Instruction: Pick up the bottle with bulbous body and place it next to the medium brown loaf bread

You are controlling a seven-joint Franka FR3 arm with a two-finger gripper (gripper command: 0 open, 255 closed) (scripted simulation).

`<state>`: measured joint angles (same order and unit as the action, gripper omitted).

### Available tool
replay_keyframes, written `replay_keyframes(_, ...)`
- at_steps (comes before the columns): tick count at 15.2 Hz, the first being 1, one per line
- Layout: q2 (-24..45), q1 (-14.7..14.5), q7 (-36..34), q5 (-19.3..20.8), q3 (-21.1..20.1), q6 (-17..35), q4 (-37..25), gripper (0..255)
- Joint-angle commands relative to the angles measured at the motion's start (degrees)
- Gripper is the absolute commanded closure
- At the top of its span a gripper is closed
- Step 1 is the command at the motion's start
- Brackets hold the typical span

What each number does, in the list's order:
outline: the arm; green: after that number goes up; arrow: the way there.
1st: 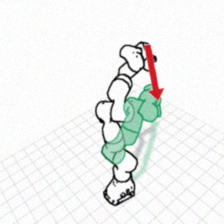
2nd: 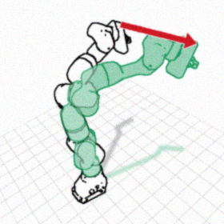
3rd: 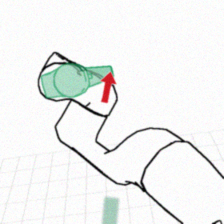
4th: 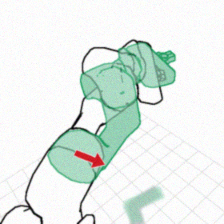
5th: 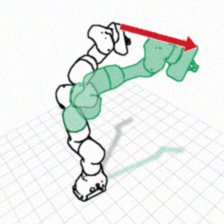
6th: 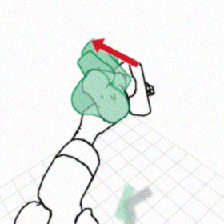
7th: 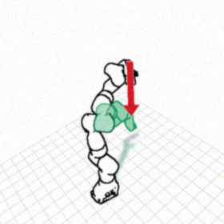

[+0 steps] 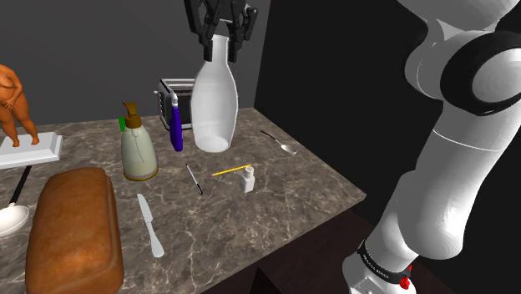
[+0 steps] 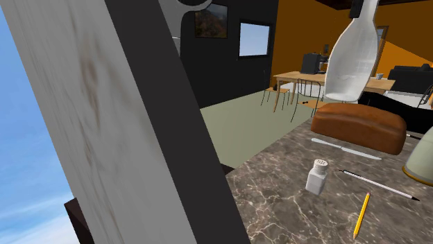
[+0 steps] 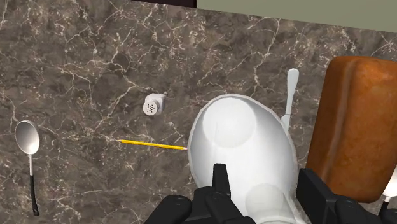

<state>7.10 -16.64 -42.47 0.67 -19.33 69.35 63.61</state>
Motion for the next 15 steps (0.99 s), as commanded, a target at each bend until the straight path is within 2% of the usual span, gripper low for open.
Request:
replay_keyframes(1,3.31,-1.98,-2.62,1.31,-1.17,0.58,-2.63,255)
replay_keyframes(2,4.42,-2.69,-3.38,1.76,-1.45,0.53,-3.73,255)
replay_keyframes(8,0.04,-1.29,-2.38,0.06,-0.96,7.36,7.24,255)
replay_keyframes(15,-3.23,-0.52,-1.50,-1.10,-0.56,14.08,17.07,255)
